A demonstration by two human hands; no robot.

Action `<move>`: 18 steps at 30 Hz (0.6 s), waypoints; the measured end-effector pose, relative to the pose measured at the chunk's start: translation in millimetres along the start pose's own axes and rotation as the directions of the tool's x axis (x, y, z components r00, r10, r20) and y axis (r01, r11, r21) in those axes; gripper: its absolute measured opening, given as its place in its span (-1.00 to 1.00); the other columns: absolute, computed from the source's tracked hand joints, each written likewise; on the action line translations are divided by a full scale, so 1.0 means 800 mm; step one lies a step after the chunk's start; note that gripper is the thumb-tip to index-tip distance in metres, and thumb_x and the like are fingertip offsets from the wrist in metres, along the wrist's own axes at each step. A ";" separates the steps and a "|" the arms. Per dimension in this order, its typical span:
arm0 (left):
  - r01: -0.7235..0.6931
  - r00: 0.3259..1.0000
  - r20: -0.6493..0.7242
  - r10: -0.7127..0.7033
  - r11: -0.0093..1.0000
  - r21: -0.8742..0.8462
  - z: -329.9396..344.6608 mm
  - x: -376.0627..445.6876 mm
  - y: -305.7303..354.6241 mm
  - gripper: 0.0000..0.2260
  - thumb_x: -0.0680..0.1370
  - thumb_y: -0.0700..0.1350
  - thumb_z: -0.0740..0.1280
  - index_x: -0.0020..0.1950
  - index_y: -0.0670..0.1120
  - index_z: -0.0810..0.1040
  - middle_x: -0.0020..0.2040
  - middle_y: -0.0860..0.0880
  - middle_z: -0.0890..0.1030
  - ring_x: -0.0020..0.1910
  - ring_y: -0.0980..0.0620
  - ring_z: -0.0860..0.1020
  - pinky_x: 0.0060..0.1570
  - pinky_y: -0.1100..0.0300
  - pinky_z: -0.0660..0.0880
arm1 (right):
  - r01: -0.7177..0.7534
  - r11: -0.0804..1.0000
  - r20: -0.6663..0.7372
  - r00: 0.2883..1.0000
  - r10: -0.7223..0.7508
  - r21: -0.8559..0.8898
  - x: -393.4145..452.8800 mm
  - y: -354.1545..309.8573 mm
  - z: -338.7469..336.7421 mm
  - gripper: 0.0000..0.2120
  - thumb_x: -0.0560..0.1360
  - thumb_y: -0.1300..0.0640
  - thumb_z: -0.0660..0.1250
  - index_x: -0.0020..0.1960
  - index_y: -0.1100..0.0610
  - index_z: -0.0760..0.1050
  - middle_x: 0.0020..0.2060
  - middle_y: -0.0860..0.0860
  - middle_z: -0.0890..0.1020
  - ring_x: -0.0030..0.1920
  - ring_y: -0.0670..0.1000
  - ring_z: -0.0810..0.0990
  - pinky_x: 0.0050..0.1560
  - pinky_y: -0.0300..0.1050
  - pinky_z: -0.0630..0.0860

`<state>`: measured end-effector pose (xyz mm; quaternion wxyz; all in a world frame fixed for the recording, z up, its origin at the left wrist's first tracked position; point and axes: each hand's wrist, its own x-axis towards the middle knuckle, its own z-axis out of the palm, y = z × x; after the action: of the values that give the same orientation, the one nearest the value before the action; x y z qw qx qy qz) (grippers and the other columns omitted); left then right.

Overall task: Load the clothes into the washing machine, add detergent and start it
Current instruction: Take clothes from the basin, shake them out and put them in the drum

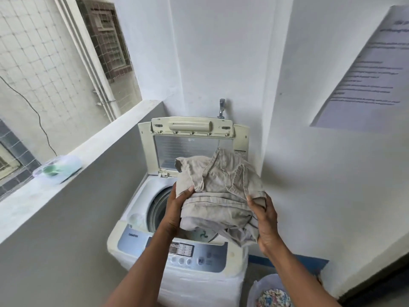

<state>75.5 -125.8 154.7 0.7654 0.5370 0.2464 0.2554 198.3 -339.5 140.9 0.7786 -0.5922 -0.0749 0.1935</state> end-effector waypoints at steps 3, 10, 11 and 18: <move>-0.023 0.999 -0.030 0.025 0.998 0.056 -0.059 0.038 -0.007 -0.46 0.50 0.02 0.50 0.46 -0.03 0.51 0.37 -0.17 0.63 0.37 -0.23 0.59 0.42 -0.23 0.45 | -0.006 0.994 0.006 1.000 0.007 -0.109 0.008 0.029 0.053 -0.30 0.26 -0.22 0.59 0.36 -0.10 0.52 0.23 -0.06 0.69 0.24 -0.05 0.66 0.18 -0.14 0.58; 0.061 0.995 0.064 -0.071 0.987 0.146 -0.182 0.121 -0.035 -0.43 0.58 0.19 0.40 0.54 0.04 0.43 0.45 -0.10 0.58 0.43 -0.18 0.54 0.48 -0.28 0.38 | -0.142 0.944 -0.115 0.987 0.112 -0.298 0.045 0.117 0.159 -0.18 0.17 -0.42 0.56 0.38 -0.27 0.44 0.27 -0.23 0.58 0.31 -0.03 0.56 0.40 0.09 0.48; 0.077 0.994 0.061 -0.086 0.987 0.139 -0.191 0.127 -0.039 -0.39 0.55 0.22 0.41 0.56 0.07 0.40 0.46 -0.05 0.57 0.44 -0.13 0.54 0.49 -0.26 0.39 | -0.164 0.937 -0.129 0.983 0.129 -0.309 0.049 0.126 0.166 -0.14 0.15 -0.43 0.56 0.39 -0.24 0.45 0.28 -0.19 0.59 0.31 -0.01 0.57 0.40 0.11 0.49; 0.242 0.962 0.071 -0.263 0.945 0.222 -0.244 0.172 -0.079 -0.27 0.46 0.36 0.47 0.58 0.33 0.29 0.60 0.26 0.32 0.56 0.14 0.31 0.55 -0.06 0.27 | -0.299 0.859 -0.239 0.947 0.214 -0.416 0.080 0.184 0.201 0.07 0.14 -0.42 0.63 0.51 -0.05 0.34 0.40 0.01 0.54 0.37 0.08 0.53 0.39 0.06 0.49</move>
<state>58.9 81.6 21.4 0.7418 0.5910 0.3006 0.1005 169.7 -138.4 39.7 0.5920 -0.7751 0.0350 0.2179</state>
